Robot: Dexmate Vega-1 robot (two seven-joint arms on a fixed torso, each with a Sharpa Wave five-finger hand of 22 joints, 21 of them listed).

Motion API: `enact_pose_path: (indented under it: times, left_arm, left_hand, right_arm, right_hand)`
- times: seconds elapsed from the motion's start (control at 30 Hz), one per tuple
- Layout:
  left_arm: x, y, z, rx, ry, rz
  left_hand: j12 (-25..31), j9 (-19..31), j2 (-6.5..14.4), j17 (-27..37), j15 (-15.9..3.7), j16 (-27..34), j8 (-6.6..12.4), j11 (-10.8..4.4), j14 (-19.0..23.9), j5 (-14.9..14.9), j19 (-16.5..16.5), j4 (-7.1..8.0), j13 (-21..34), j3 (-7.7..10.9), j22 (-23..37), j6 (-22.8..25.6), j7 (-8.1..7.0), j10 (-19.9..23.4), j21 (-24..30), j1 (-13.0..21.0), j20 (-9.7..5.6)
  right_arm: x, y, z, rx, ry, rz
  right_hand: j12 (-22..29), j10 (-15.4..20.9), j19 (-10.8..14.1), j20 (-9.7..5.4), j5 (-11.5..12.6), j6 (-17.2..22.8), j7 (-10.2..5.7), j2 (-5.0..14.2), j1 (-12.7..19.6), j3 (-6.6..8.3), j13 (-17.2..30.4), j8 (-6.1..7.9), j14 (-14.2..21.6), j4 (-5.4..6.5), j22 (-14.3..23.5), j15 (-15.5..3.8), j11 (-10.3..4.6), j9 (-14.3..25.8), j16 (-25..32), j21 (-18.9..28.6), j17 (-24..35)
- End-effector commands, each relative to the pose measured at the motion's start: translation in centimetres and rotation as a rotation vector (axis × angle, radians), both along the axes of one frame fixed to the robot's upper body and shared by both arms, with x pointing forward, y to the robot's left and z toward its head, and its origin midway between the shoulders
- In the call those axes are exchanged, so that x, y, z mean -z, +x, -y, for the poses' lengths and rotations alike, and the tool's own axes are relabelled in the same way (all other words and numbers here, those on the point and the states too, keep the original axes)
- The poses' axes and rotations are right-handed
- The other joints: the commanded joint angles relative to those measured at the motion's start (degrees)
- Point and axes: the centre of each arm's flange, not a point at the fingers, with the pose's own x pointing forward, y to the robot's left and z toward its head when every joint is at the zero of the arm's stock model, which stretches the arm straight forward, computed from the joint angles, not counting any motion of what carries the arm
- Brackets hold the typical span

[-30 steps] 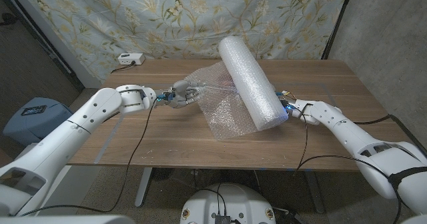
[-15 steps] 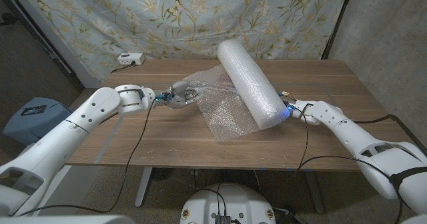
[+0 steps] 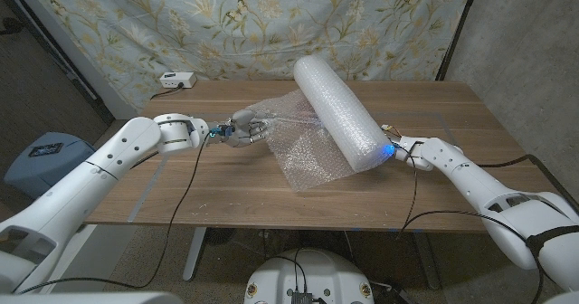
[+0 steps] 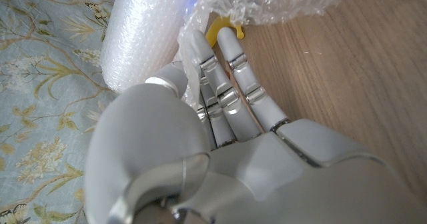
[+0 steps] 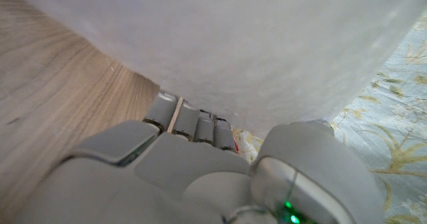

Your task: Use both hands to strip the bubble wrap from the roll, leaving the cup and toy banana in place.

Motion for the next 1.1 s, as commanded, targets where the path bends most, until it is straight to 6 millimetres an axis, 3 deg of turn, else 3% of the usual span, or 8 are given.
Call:
enact_pose_path:
  times: [0.03,1.1]
  left_arm:
    - [-0.4,-0.4,-0.3,-0.010,0.016,0.004]
    - [-1.3,-1.0,-1.3,-0.038,0.053,0.005]
  left_hand:
    - [0.0,0.2,-0.8,0.1,-0.16,-0.3,-0.04,-1.75,0.7,0.4,0.0,-0.03,0.2,0.49,0.1,0.7,0.18,2.0,0.5,0.1,-0.13]
    - [-0.5,0.3,-0.9,0.2,-0.14,-0.6,-0.30,-1.86,0.8,0.4,-0.5,-0.05,0.5,0.56,0.0,0.8,0.13,2.1,1.7,0.0,-0.09]
  right_arm:
    - [-0.2,-0.2,0.0,-0.009,0.031,0.029]
    - [0.0,0.6,-0.8,-0.038,0.066,0.069]
  right_hand:
    - [-0.2,-0.3,0.0,0.22,0.3,0.0,1.88,0.00,-0.8,-0.26,0.2,0.39,-0.2,0.12,0.1,0.36,0.38,0.1,0.3,-0.3,0.1]
    - [-1.7,-1.6,-1.0,1.10,0.8,-0.4,1.60,-0.37,-2.7,-0.23,0.5,0.51,-2.7,-0.03,0.1,1.55,0.69,-0.4,-0.2,-1.3,-0.8]
